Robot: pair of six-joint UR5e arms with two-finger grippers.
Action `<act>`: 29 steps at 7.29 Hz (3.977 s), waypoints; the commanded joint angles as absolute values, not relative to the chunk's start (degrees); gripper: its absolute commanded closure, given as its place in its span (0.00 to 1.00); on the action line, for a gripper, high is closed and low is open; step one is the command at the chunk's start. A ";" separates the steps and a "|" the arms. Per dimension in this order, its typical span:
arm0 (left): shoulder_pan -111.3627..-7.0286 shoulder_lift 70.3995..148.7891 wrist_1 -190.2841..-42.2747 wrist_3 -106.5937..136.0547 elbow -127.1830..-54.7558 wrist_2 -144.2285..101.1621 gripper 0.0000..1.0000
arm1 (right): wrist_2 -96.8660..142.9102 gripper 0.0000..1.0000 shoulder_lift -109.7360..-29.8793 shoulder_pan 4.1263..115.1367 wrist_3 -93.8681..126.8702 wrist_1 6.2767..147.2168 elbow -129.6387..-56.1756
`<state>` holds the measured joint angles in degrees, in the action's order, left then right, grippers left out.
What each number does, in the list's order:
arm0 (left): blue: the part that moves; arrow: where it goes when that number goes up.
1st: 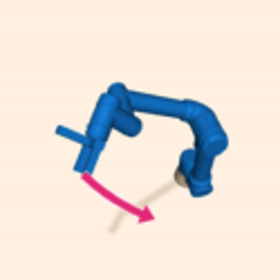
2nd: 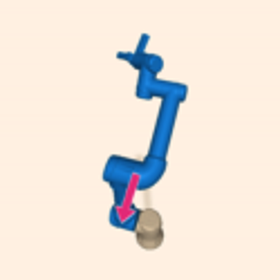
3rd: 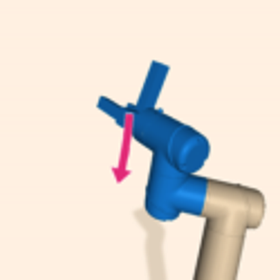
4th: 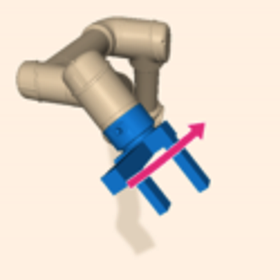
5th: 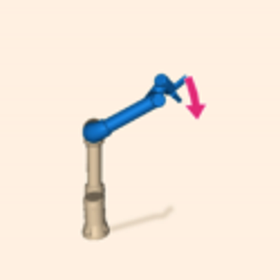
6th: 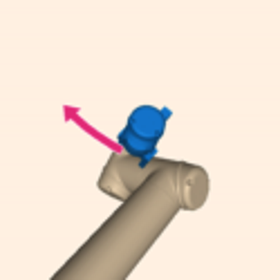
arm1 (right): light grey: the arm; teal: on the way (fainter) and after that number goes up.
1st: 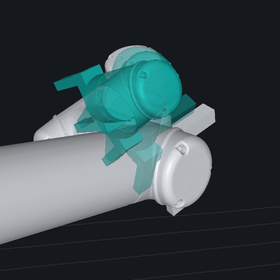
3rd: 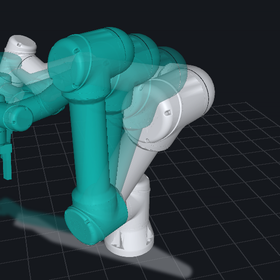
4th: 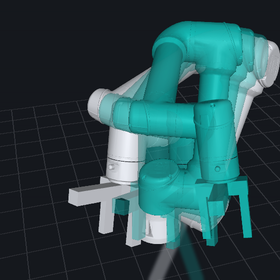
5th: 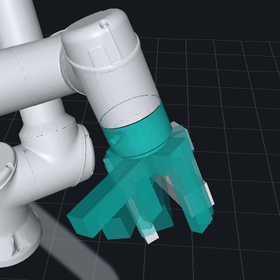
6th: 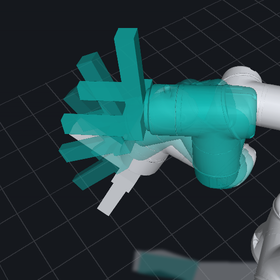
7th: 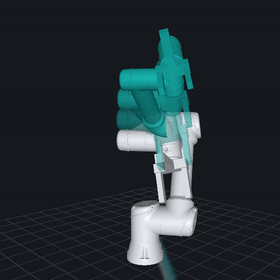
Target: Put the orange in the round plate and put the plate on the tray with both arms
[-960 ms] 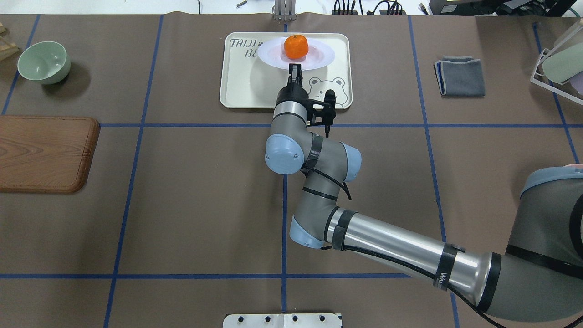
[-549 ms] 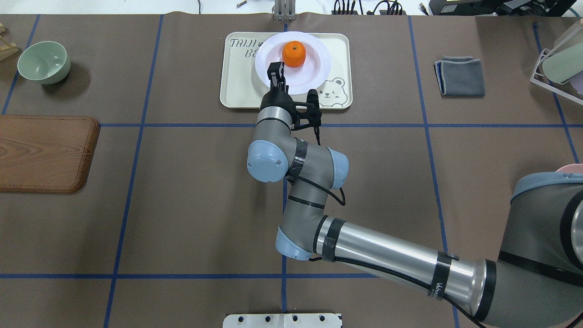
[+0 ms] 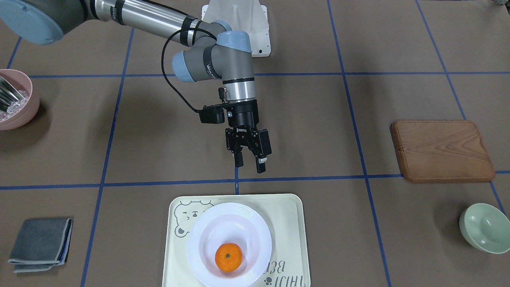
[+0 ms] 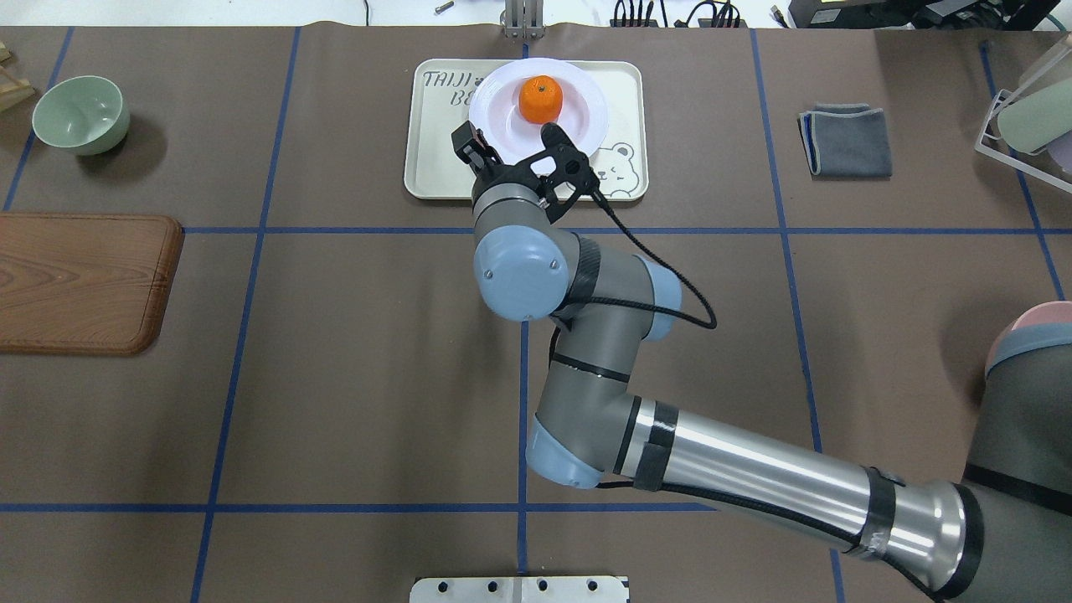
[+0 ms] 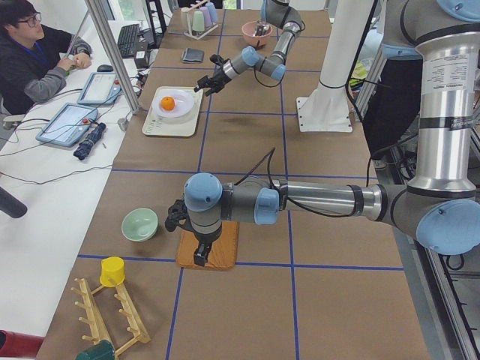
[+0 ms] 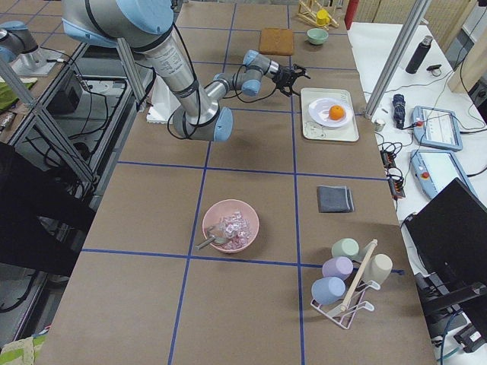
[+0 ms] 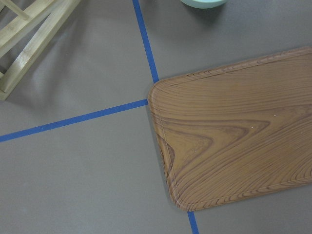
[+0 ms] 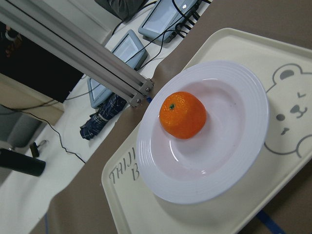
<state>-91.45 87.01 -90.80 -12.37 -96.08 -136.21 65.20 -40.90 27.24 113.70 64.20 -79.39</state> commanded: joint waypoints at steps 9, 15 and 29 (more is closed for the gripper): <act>-93.33 83.17 -81.28 -12.92 -104.59 -134.65 0.00 | 122.69 0.00 -82.75 81.96 2.42 94.92 -104.41; -95.10 81.12 -81.56 -12.75 -104.59 -136.14 0.00 | 126.18 0.00 -98.35 88.42 1.41 93.78 -105.47; -95.19 79.80 -82.09 -12.74 -105.12 -135.44 0.00 | 126.74 0.00 -98.35 88.33 1.67 93.87 -105.12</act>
